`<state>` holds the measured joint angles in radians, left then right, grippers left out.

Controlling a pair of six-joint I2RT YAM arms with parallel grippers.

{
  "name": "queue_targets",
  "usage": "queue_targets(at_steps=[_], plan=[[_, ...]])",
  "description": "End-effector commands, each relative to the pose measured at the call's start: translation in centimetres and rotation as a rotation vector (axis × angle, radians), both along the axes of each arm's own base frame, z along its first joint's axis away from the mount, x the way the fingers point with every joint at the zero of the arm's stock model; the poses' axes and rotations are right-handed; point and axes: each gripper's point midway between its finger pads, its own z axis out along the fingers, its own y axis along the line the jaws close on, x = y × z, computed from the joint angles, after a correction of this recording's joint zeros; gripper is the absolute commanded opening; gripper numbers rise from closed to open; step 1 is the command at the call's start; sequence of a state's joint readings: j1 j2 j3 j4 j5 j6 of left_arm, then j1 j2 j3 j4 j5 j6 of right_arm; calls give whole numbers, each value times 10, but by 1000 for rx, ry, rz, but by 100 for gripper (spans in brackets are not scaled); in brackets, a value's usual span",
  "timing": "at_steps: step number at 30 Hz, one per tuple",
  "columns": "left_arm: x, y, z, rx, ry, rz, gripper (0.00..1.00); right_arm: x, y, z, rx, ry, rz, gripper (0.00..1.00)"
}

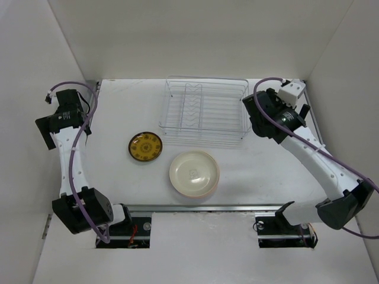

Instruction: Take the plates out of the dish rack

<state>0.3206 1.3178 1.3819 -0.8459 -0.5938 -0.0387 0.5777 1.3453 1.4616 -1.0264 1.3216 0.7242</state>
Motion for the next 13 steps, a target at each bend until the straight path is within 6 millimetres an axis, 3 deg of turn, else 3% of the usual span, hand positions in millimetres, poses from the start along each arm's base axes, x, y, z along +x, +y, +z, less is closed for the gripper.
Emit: queue_targets(at_steps=[1, 6, 13], plan=[[-8, -3, 10, 22, -24, -16, 100, -3, 2, 17, 56, -54, 11, 100], [-13, -6, 15, 26, -43, -28, 100, -4, 4, 21, 93, -64, 31, 100], [-17, -11, 8, 1, -28, -53, 100, -18, -3, 27, 150, -120, 49, 100]])
